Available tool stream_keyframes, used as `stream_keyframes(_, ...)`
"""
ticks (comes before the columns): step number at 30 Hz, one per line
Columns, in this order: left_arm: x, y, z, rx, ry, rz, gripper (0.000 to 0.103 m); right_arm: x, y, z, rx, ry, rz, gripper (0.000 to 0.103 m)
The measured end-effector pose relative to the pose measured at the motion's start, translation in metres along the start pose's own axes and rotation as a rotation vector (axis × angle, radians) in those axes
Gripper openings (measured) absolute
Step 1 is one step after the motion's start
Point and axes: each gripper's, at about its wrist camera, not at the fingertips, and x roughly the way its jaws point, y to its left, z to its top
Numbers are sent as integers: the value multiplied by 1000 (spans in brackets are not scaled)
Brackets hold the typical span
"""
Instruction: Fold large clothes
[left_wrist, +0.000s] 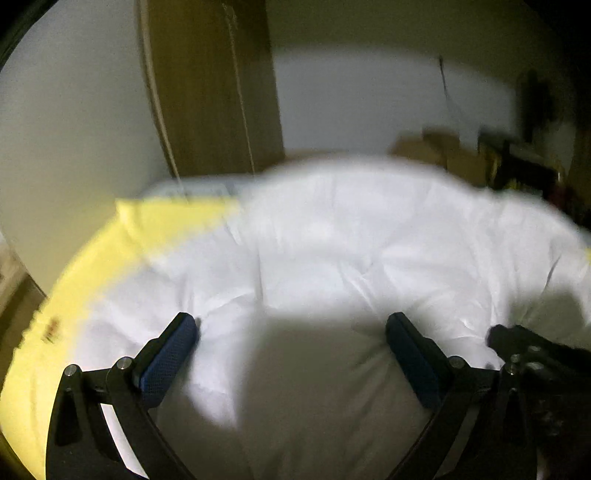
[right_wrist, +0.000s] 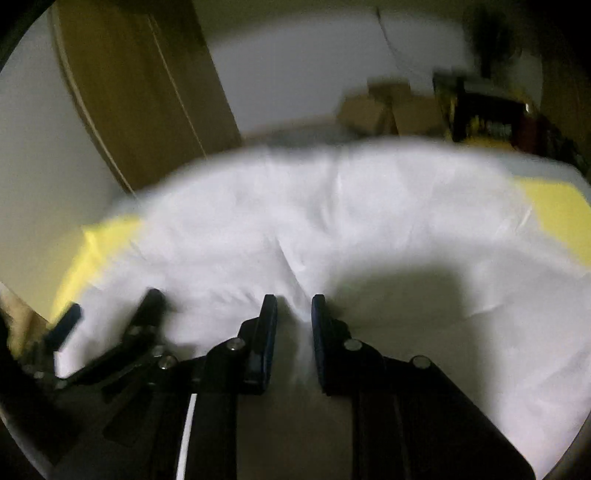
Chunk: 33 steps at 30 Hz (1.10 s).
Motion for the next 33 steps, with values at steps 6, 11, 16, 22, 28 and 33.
stream_keyframes(6, 15, -5, -10, 7, -27, 28, 103, 39, -4, -2, -60, 26, -45, 19)
stream_keyframes(11, 23, -2, -12, -17, 5, 4, 103, 46, -4, 2, -81, 39, -75, 19)
stream_keyframes(16, 26, 4, -10, -33, 30, -35, 103, 47, -2, 7, -109, 47, -96, 20)
stream_keyframes(22, 34, 12, -8, -55, 44, -71, 103, -26, 5, -30, -56, -2, -40, 20)
stream_keyframes(28, 35, 16, -6, -51, 47, -89, 103, -5, 12, -62, -176, 40, -100, 20)
stream_keyframes(33, 40, 23, -5, -68, 50, -117, 103, -50, 13, -77, -108, 33, -94, 20)
